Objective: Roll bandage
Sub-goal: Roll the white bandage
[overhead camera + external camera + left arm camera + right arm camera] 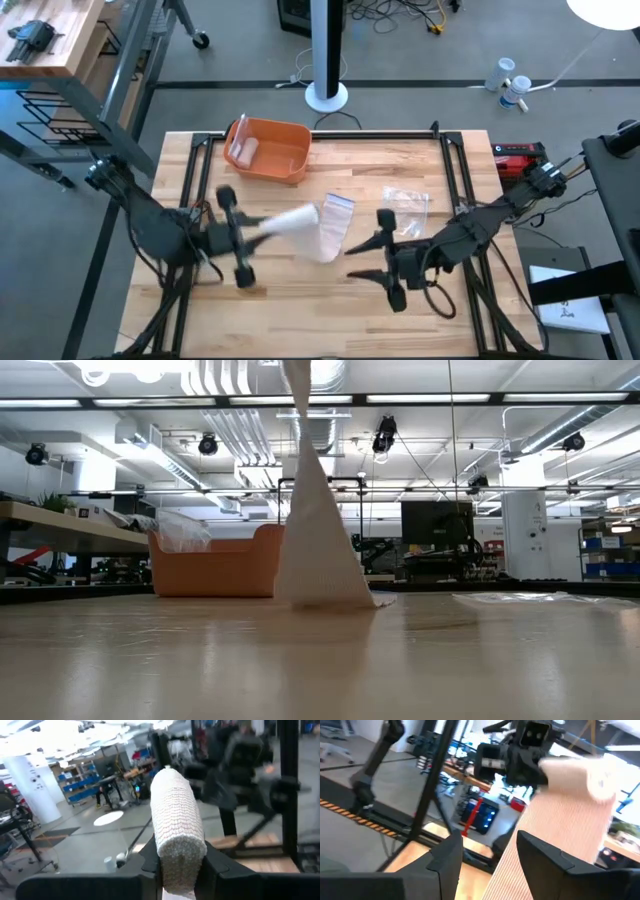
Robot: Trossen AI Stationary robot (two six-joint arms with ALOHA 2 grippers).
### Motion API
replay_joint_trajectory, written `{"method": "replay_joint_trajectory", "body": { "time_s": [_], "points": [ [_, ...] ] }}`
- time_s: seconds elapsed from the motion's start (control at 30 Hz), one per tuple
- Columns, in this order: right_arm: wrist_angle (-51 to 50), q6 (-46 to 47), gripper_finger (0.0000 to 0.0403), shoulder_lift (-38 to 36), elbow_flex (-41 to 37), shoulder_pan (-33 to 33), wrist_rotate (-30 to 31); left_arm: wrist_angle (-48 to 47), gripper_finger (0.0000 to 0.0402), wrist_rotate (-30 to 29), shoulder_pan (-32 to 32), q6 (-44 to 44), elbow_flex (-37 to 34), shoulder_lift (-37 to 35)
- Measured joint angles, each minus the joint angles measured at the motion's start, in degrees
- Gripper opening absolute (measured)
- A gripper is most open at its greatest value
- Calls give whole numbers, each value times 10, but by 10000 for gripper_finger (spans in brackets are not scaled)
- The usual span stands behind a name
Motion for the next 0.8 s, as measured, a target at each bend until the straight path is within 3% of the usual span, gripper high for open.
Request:
{"method": "replay_joint_trajectory", "body": {
  "time_s": [0.2, 0.33, 0.47, 0.6, 0.7, 0.8],
  "points": [
    [-97, 17, 171, -29, 0, -9, 61, 56, 57, 147, 7, 49, 0, -40],
    [-167, 68, 162, -23, -16, -44, 66, 72, 57, 157, 0, 77, 3, -53],
    [-202, 122, 154, 6, -59, -107, 52, 70, 61, 105, 0, 90, 4, -63],
    [-185, 155, 144, 41, -126, -184, -9, 60, 57, -15, -1, 117, 4, -74],
    [-108, 173, 134, 72, -186, -234, -52, 21, 59, -117, 0, 120, 4, -87],
    [-17, 195, 123, 121, -226, -272, -145, -5, 61, -176, 0, 118, 3, -97]
  ]
}}
